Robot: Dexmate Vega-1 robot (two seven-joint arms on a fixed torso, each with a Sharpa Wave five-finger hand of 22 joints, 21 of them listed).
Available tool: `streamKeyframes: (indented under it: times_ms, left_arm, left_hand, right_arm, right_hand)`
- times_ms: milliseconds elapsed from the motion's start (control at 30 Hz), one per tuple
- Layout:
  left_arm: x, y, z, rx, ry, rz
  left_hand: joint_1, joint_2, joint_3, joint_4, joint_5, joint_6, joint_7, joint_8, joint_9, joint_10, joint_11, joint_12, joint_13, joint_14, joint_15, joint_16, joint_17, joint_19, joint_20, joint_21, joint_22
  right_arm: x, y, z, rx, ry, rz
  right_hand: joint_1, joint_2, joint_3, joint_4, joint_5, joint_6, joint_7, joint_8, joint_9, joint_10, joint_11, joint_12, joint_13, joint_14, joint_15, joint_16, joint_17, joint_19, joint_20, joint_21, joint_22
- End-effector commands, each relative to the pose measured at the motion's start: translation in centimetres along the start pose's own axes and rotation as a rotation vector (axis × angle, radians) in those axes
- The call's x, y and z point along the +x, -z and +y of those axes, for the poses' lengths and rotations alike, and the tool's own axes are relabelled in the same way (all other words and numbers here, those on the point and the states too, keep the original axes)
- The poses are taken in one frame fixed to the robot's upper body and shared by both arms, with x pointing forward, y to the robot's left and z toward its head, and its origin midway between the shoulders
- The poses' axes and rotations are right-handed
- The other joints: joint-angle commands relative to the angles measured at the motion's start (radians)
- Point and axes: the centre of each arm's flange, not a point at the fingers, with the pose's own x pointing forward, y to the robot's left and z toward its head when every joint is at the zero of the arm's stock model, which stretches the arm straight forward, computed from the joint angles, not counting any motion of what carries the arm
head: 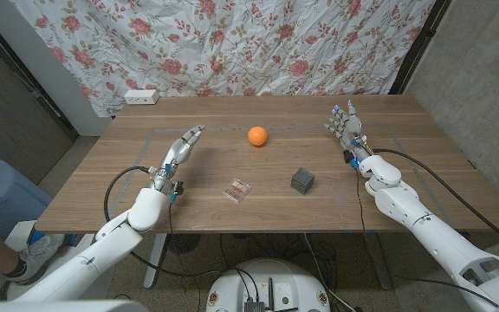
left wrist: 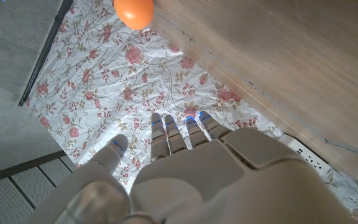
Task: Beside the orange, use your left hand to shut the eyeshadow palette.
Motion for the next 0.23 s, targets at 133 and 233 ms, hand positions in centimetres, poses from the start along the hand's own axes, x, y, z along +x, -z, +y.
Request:
streamKeyframes:
  times_ms: [133, 233]
  left_arm:
    - [2.63, 0.08, -1.32, -0.154, -0.066, 0.043]
    - [2.75, 0.50, -1.25, -0.182, -0.089, 0.076]
  left_hand:
    - [0.011, 0.094, 0.022, -0.005, -0.001, -0.010, 0.005, -0.005, -0.001, -0.011, 0.015, -0.003, 0.002, 0.018, -0.022, -0.003, 0.000, 0.063, -0.018, 0.015, 0.003]
    - [0.011, 0.091, 0.026, -0.007, -0.002, -0.006, 0.014, -0.002, -0.001, -0.003, 0.019, 0.001, 0.002, 0.036, -0.021, 0.001, 0.000, 0.072, -0.018, 0.014, 0.003]
  right_arm:
    - [0.00, 0.00, 0.00, 0.001, 0.004, -0.001]
    - [0.00, 0.00, 0.01, 0.001, -0.007, 0.001]
  right_hand:
    - [0.000, 0.099, -0.002, 0.004, 0.002, 0.001, -0.010, 0.005, 0.005, -0.001, -0.007, 0.005, 0.002, -0.001, -0.115, 0.003, 0.003, 0.006, -0.003, 0.007, 0.003]
    - [0.000, 0.099, -0.002, 0.004, 0.002, 0.000, -0.009, 0.005, 0.005, -0.001, -0.006, 0.005, 0.002, -0.002, -0.115, 0.003, 0.003, 0.006, -0.002, 0.007, 0.003]
